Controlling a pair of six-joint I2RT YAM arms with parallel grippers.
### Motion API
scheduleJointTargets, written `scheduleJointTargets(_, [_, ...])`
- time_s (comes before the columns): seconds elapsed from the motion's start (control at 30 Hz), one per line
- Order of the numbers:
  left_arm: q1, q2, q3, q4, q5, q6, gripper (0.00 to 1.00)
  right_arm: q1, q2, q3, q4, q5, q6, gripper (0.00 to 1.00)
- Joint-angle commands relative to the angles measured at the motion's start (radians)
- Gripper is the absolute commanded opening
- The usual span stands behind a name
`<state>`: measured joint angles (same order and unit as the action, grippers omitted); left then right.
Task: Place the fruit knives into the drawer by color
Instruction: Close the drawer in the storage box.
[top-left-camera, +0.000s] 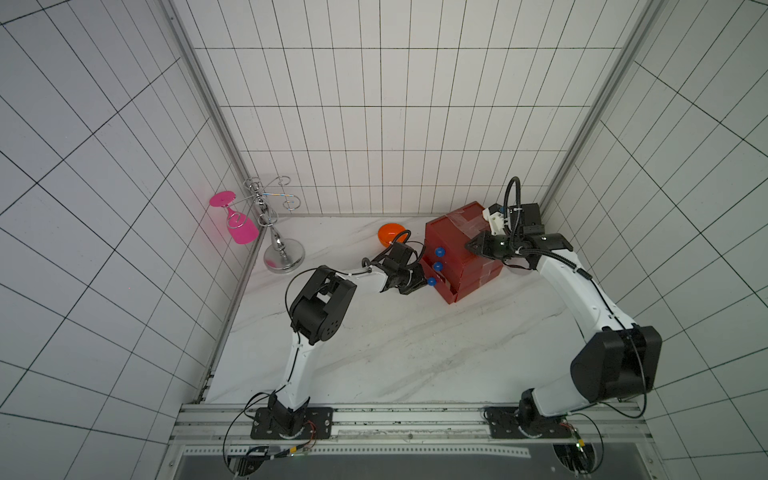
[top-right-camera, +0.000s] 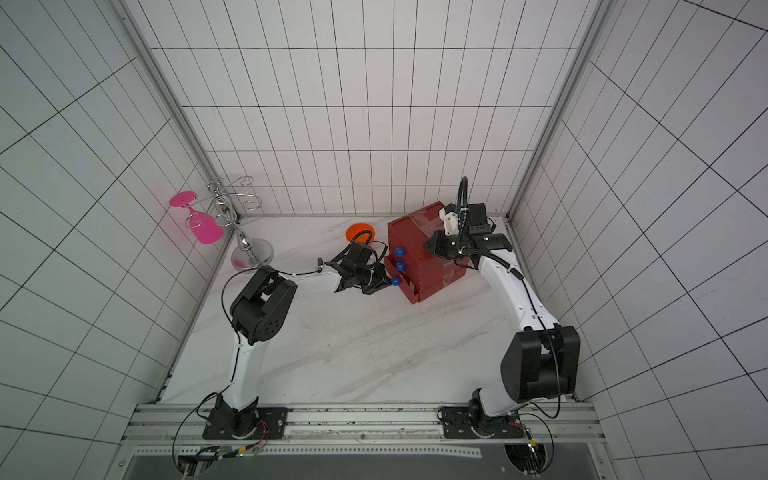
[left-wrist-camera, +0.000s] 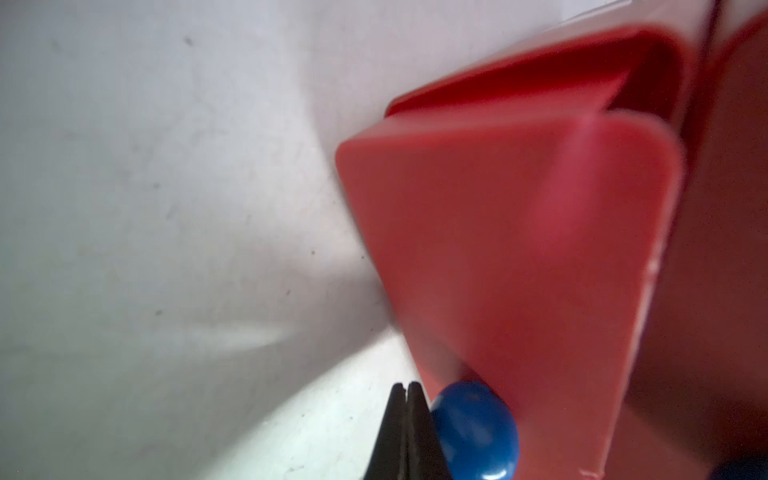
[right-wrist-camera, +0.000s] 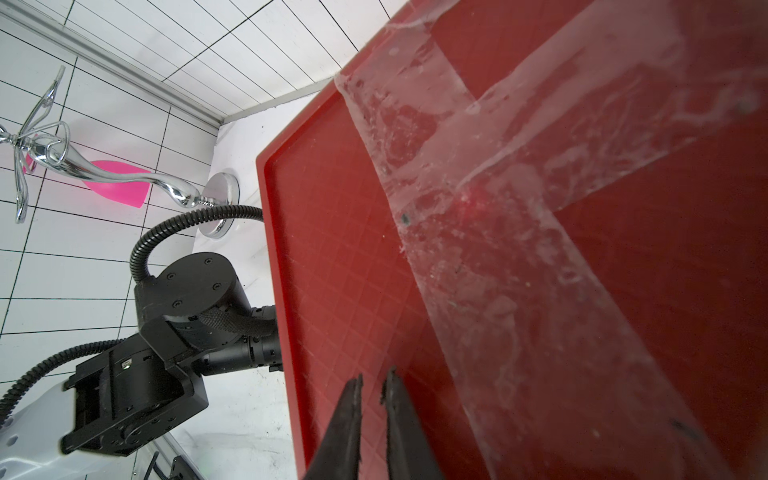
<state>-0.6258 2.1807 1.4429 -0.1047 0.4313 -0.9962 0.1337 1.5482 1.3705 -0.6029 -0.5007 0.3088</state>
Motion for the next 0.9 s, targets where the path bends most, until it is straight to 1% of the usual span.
scheduleJointTargets(0.0, [-0.009,0.031,0.041,0.057,0.018,-0.027,0.00,0.024,0.179,-0.201,-0.384,0.146,-0.008,0.16])
scheduleJointTargets(0.3, [-0.021,0.069,0.077,0.109,0.029,-0.068,0.00,0.024,0.177,-0.210,-0.386,0.148,-0.006,0.16])
scheduleJointTargets(0.63, [-0.025,0.088,0.084,0.154,0.032,-0.104,0.00,0.023,0.177,-0.221,-0.384,0.152,-0.004,0.16])
scheduleJointTargets(0.87, [-0.023,0.059,0.054,0.154,0.029,-0.096,0.00,0.023,0.155,-0.211,-0.372,0.164,0.016,0.16])
